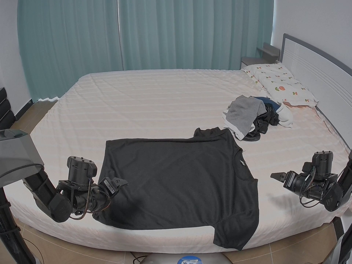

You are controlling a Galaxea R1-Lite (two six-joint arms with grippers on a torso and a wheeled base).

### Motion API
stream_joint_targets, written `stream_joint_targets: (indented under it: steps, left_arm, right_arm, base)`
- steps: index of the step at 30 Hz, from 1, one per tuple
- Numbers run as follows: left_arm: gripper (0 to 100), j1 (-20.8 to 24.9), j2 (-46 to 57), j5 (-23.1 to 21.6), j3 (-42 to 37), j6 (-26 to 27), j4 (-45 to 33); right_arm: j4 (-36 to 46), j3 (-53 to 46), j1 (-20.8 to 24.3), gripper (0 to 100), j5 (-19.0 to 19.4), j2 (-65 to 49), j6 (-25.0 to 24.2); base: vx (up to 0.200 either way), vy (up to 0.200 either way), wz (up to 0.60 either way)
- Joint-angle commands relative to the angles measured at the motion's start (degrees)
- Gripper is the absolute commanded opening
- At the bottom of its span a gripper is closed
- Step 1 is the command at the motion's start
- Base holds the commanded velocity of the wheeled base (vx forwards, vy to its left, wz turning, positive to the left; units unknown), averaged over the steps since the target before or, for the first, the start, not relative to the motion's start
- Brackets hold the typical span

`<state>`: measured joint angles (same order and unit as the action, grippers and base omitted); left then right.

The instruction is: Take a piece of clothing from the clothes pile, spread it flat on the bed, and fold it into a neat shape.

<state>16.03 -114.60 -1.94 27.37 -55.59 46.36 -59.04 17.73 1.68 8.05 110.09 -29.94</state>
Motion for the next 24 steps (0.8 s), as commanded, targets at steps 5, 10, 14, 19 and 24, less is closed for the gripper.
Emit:
stream_joint_targets:
  steps: [5,10,14,19,24]
  left_arm:
    - [100,-2.7,0.3,1.2,-5.7,9.8,-0.2]
    - [100,-3.1,0.7,5.0,-8.1,12.1,-0.1]
    - [100,-3.3,0.7,7.1,-10.0,15.1,-0.1]
    - [100,-3.2,0.4,9.6,-11.5,16.8,-0.1]
    - [100,-3.1,-2.0,9.6,-12.5,16.7,0.1]
  right_arm:
    - [0.0,-0.1,0.4,100,0.0,0.7,0.0]
    - [0.0,-0.3,0.4,100,0.0,0.8,-0.1]
    - [0.0,-0.5,0.4,100,0.0,0.8,-0.1]
    - [0.0,-0.5,0.8,100,0.0,0.6,-0.1]
    - [0.0,-0.7,1.2,100,-0.1,0.8,-0.2]
  base:
    - [0.000,0.000,0.00]
    - [0.000,0.000,0.00]
    - [0.000,0.000,0.00]
    - [0.000,0.000,0.00]
    - [0.000,0.000,0.00]
